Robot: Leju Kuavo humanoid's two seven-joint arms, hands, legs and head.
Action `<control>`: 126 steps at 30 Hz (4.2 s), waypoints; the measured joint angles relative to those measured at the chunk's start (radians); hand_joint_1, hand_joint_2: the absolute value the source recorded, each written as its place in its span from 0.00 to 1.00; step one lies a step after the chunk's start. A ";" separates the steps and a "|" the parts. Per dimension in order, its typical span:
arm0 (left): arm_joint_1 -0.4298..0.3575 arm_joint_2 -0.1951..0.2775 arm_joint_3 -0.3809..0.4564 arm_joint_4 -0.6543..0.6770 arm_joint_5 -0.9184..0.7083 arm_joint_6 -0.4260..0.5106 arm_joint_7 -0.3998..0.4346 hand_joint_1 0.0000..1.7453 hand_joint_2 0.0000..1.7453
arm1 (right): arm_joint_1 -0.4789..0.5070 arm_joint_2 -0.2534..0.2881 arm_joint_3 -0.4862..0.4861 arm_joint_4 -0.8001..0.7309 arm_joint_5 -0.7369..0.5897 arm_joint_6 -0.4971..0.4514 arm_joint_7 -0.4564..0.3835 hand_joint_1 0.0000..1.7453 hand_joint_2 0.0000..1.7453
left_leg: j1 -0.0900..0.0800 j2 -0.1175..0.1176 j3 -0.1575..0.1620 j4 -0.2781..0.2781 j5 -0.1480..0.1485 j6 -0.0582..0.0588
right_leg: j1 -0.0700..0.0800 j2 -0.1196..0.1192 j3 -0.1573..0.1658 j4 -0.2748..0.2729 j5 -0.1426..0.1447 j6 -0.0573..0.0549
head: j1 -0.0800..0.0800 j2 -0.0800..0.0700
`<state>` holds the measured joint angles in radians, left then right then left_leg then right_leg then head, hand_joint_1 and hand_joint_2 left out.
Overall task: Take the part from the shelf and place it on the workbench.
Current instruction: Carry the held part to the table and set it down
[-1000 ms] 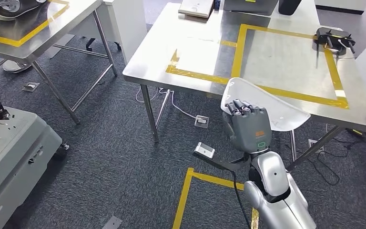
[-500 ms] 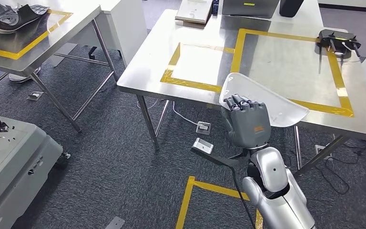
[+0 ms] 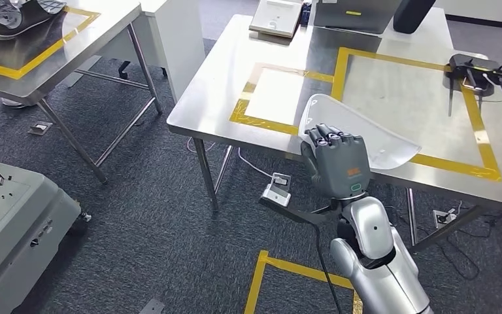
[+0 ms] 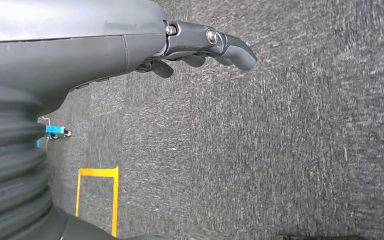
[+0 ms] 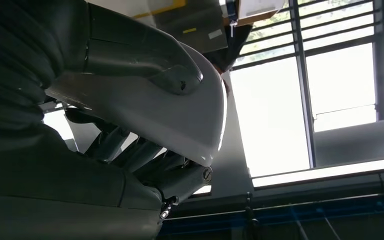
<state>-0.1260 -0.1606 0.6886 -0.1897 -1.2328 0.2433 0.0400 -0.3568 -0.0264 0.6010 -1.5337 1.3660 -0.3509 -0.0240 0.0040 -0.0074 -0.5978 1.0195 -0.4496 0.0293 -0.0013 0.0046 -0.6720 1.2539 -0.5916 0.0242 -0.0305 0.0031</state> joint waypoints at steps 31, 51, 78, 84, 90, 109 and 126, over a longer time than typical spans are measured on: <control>-0.016 -0.002 -0.001 0.000 -0.047 -0.024 0.013 0.00 1.00 | -0.102 0.054 0.013 0.186 -0.020 0.058 -0.004 0.96 1.00 | 0.004 0.001 -0.004 0.006 -0.001 -0.006 | 0.000 0.000 -0.024 0.028 -0.002 -0.010 | 0.006 0.000; -0.063 -0.015 -0.027 0.003 -0.096 -0.081 0.039 0.00 1.00 | -0.662 0.335 0.019 1.063 0.010 0.267 0.113 0.96 1.00 | 0.007 0.003 -0.064 0.093 -0.016 -0.072 | 0.001 0.003 0.063 -0.232 0.155 -0.059 | -0.001 0.000; -0.072 -0.033 -0.045 0.007 -0.111 -0.124 0.076 0.00 1.00 | -0.726 0.340 0.027 1.213 0.046 0.341 0.116 0.96 1.00 | 0.005 0.001 -0.029 0.017 0.011 -0.034 | 0.007 0.003 0.069 -0.242 0.148 -0.030 | -0.001 0.000; -0.073 -0.034 -0.045 0.007 -0.101 -0.147 0.071 0.00 1.00 | -0.735 0.340 0.030 1.223 0.047 0.365 0.130 0.96 1.00 | 0.006 0.001 -0.028 0.015 0.012 -0.035 | 0.008 0.003 0.067 -0.240 0.148 -0.030 | -0.001 0.000; -0.073 -0.034 -0.045 0.007 -0.096 -0.140 0.092 0.00 1.00 | -0.741 0.340 0.031 1.230 0.042 0.378 0.147 0.96 1.00 | 0.006 0.001 -0.028 0.015 0.012 -0.036 | 0.008 0.003 0.067 -0.240 0.147 -0.031 | -0.001 0.000; -0.077 -0.035 -0.045 0.006 -0.107 -0.123 0.090 0.00 1.00 | -0.781 0.240 0.010 1.258 -0.004 0.451 0.309 0.96 1.00 | 0.018 0.005 -0.007 0.000 0.008 -0.017 | -0.020 0.000 -0.059 -0.020 0.085 0.013 | 0.006 0.000; -0.083 -0.032 -0.045 0.006 -0.111 -0.123 0.082 0.00 1.00 | -0.787 0.210 0.003 1.264 -0.004 0.463 0.308 0.96 1.00 | 0.017 0.006 -0.096 0.123 0.004 -0.065 | -0.010 0.009 0.070 -0.219 0.129 -0.043 | -0.003 0.000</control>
<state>-0.2086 -0.1925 0.6439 -0.1838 -1.3438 0.1202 0.1216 -1.1438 0.1836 0.6036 -0.2693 1.3620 0.1117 0.2835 0.0214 -0.0010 -0.6935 1.1421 -0.4459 -0.0352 -0.0112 0.0135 -0.6019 1.0349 -0.4623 -0.0189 -0.0337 0.0031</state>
